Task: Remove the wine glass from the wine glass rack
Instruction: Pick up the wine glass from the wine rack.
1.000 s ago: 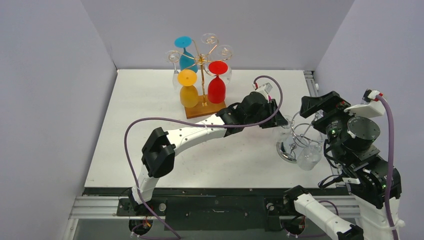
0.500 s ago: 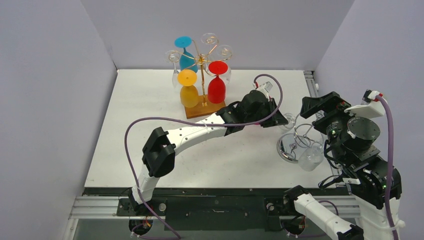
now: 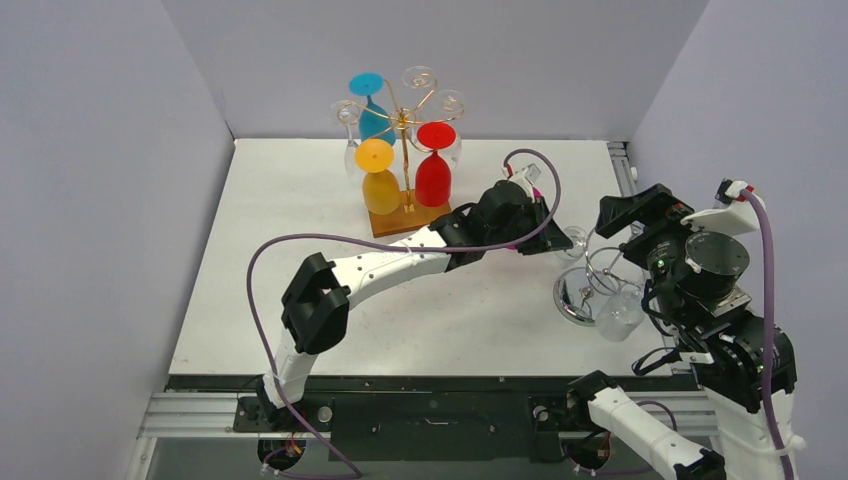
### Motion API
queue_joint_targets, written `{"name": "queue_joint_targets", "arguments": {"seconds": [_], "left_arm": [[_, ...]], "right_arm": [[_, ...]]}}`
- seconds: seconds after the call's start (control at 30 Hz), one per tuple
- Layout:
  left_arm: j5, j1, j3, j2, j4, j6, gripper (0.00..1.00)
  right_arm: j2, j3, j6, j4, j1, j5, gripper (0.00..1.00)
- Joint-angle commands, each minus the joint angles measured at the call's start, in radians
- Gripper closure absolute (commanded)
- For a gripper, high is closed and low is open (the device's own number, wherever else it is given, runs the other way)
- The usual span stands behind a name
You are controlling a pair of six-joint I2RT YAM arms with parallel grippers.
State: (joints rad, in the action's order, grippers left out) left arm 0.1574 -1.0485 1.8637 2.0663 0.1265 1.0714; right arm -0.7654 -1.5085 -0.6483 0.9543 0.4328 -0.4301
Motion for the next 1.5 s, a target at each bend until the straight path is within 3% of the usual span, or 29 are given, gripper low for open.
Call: {"name": "queue_joint_targets", "arguments": {"seconds": [0.0, 0.47, 0.8, 1.27, 1.47], "left_arm": [[0.022, 0.006, -0.029, -0.065, -0.060, -0.022, 1.00], [0.065, 0.033, -0.044, -0.094, -0.071, -0.009, 1.00], [0.082, 0.046, -0.030, -0.100, -0.038, -0.016, 1.00], [0.117, 0.067, -0.032, -0.125, -0.036, -0.014, 1.00], [0.168, 0.074, 0.015, -0.109, -0.008, 0.059, 1.00]], "right_arm": [[-0.009, 0.008, 0.003, -0.008, 0.003, -0.007, 0.12], [-0.032, 0.022, 0.006, -0.008, 0.003, -0.013, 0.12], [-0.136, -0.031, 0.060, 0.143, -0.024, -0.179, 0.11], [-0.140, 0.022, 0.061, 0.128, -0.072, -0.117, 0.15], [-0.142, 0.039, 0.054, 0.116, -0.072, -0.081, 0.17]]}}
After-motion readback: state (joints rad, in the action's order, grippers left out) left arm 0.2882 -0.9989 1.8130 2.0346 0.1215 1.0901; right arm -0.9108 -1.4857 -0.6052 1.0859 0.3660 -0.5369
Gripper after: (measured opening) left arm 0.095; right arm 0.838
